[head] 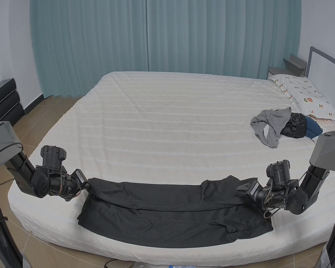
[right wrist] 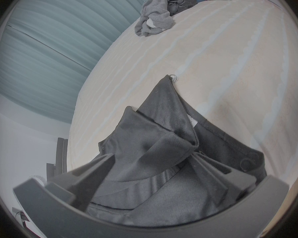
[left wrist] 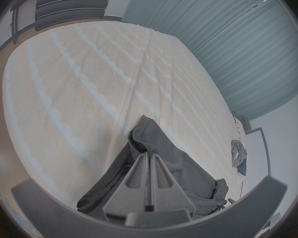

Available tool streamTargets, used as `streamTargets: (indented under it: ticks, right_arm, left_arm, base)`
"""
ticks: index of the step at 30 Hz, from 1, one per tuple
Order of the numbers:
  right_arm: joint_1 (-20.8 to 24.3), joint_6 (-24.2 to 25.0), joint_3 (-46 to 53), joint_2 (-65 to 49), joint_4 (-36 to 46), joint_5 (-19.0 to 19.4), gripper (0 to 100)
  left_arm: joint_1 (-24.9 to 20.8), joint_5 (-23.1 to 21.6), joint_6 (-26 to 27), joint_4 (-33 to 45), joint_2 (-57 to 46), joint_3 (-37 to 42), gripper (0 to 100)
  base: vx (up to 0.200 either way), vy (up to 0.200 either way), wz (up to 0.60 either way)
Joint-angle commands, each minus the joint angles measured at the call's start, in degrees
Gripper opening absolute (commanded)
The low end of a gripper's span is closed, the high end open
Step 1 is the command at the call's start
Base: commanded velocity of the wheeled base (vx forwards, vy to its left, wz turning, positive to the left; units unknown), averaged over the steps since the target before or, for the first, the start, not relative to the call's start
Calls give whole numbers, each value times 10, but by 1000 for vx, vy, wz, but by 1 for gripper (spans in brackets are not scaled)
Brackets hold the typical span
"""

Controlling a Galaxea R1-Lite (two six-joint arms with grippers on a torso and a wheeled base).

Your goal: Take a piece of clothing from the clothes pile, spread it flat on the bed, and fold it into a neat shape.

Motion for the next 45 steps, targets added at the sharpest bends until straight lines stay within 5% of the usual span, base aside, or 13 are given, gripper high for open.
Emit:
streamTargets:
  ticks: [1,14,26,38,45]
  right_arm:
    - [2,-1,-4,12,-5,-6,0]
    - [-9,-2,-16,-32,-13,-34,0]
    - [-61,-1,-162,-35,-10,-37,0]
    - [-56,-20,-62,-39,-40,-28,0]
    - [-54,-51,-8,-39,-46,-11,0]
  left_arm:
    - [0,0,0,0,-2,-1,0]
    - [0,3,1,3,-25,-24,0]
    - [3,17,0,-6,-11,-178,0]
    - [15,26,11,-164,9,-46,0]
    - [15,24,101,-171,19,27,0]
  base:
    - [0,0,0]
    - [0,0,0]
    - [0,0,0]
    - [0,0,0]
    - [0,0,0]
